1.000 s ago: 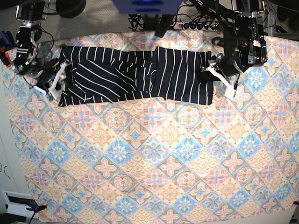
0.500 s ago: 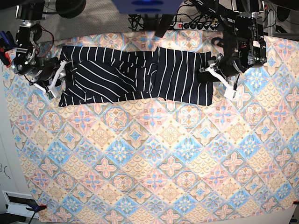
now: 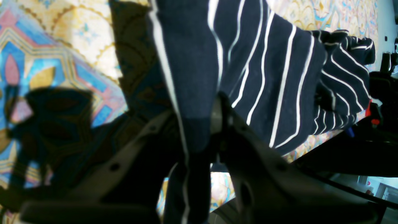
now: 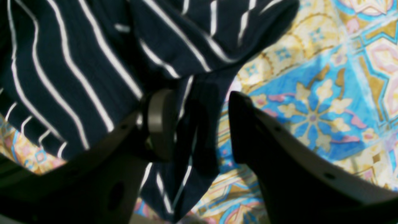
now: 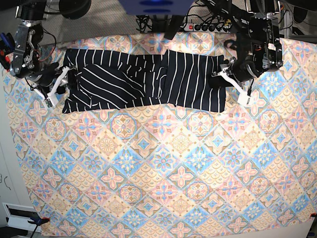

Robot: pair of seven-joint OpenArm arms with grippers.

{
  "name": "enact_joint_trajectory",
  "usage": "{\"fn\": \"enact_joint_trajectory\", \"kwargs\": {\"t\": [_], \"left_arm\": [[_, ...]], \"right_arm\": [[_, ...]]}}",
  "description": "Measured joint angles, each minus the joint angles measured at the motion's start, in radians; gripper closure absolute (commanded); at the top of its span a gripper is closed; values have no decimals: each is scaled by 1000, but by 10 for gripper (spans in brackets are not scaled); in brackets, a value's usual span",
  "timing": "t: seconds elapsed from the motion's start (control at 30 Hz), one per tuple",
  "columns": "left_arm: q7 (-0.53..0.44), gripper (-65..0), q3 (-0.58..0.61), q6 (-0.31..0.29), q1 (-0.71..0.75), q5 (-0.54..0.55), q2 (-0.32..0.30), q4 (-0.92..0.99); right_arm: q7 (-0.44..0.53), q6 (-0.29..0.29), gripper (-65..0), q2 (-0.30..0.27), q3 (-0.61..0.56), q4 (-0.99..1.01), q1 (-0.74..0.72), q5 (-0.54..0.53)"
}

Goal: Fold the T-shirt properly
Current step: 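Pull the folded shirt edges outward with both grippers to flatten it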

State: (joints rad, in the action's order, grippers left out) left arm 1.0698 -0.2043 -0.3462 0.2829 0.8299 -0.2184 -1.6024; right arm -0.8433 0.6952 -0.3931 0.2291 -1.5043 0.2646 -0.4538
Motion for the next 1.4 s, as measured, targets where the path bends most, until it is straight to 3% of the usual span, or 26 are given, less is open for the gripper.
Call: {"fn": "enact_joint_trajectory", "kwargs": {"t": [0.1,0.27,0.33,0.53,0.7,1.4], "left_arm": [[-5,0,0,-1,-3,2,0,16],[-8,0,0,0,-3,1,0,39],[-8,0,0,1,-3,1,0,39],[-8,0,0,1,-3,1,0,39],[-8,0,0,1,-3,2,0,39],[-8,0,0,0,-3,1,0,39]], "right_arm": [[-8,0,-269,5,0,-56,18,-9],[-25,0,-269,3,0,-103,38,-116],[-70,1,-269,2,-1,-98,38,-100],[-54,0,-269,2,-4,-84,34,-106],[-70,1,-270,9,-8,19,23,-24],[3,4,-270,5,-112,218,-96,-44]]}}
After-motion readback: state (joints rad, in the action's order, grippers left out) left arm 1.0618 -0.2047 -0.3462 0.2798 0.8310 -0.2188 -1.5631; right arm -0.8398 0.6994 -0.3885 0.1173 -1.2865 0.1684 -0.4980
